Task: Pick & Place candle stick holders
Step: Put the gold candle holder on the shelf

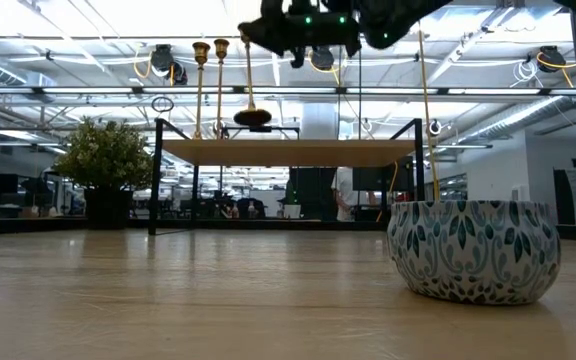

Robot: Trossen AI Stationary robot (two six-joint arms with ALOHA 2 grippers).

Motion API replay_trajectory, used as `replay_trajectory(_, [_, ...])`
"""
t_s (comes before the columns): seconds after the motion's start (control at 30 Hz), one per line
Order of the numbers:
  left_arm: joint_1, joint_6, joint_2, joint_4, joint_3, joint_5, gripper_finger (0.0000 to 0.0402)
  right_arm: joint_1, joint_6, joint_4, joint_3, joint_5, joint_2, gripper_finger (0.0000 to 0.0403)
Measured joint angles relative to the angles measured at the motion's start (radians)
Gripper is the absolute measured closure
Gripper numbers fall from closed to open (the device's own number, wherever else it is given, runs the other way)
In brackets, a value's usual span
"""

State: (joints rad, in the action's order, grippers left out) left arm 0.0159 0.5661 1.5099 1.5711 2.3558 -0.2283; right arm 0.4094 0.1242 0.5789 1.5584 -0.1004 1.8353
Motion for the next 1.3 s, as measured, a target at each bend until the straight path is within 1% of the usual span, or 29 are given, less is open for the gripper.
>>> replay_trajectory(0.1, [0.008,0.001,0.0,0.0,0.0,-0.01,0.0316,0.005,0.051,0.063,-0.044,-0.001,0.004,0.0312])
replay_trajectory(0.23, [0.015,0.014,0.0,0.0,0.0,-0.011,0.0316,0.004,0.043,0.148,-0.086,0.028,0.0,0.0312])
replay_trajectory(0.4, [0.02,0.021,0.0,-0.002,0.0,-0.017,0.0316,0.008,0.044,0.165,-0.094,0.026,0.0,0.0312])
replay_trajectory(0.5, [0.02,0.022,0.0,-0.003,0.0,-0.018,0.0316,0.004,0.018,0.226,-0.092,0.029,0.037,0.0312])
replay_trajectory(0.77, [0.02,0.044,0.001,-0.004,0.0,-0.017,0.0316,0.015,0.04,0.316,-0.093,0.027,0.108,0.0312])
replay_trajectory(0.97, [0.02,0.045,0.001,-0.004,0.0,-0.017,0.0316,0.016,-0.006,0.333,-0.093,0.048,0.108,0.0312])
replay_trajectory(1.3, [0.019,0.042,0.001,-0.004,0.0,-0.017,0.0316,0.015,-0.048,0.298,-0.093,0.052,0.108,0.0312])
